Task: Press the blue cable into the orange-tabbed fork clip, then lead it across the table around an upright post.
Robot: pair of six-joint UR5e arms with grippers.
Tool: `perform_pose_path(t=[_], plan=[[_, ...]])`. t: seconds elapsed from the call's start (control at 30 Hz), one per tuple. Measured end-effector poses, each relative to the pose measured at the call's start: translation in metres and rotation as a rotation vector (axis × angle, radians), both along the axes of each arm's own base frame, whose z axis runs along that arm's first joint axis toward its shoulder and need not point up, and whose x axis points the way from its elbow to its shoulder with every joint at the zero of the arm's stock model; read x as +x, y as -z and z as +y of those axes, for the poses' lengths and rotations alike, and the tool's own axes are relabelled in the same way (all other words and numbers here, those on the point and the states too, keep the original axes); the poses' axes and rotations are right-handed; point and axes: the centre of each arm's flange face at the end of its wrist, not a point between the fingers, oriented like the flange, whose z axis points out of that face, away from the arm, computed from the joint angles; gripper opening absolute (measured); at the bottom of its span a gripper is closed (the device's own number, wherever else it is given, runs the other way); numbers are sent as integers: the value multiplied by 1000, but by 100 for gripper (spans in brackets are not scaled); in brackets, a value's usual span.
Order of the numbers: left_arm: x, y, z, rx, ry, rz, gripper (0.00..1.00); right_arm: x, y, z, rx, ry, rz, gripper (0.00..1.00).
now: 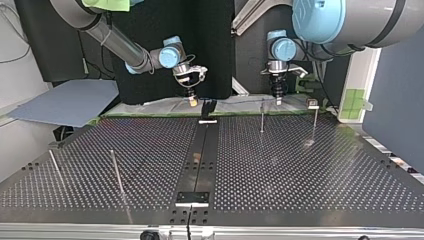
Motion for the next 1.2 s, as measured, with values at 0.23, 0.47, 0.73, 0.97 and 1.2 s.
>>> perform_pose_path(t=[0.23, 0.47, 0.73, 0.97, 1.2], plan=[[0, 0, -2, 2, 6, -6, 0, -1, 2, 0, 2, 3, 1, 0], [-9, 3, -12, 39, 11, 34, 0, -1, 4, 1, 6, 4, 4, 0], [-18, 7, -16, 47, -10, 76, 0, -2, 6, 1, 12, 4, 9, 0], [-18, 7, -16, 40, -10, 79, 0, -4, 9, 0, 15, 9, 11, 0], [-18, 7, -17, 36, -4, 78, 0, -11, 23, -1, 31, 32, 25, 0]])
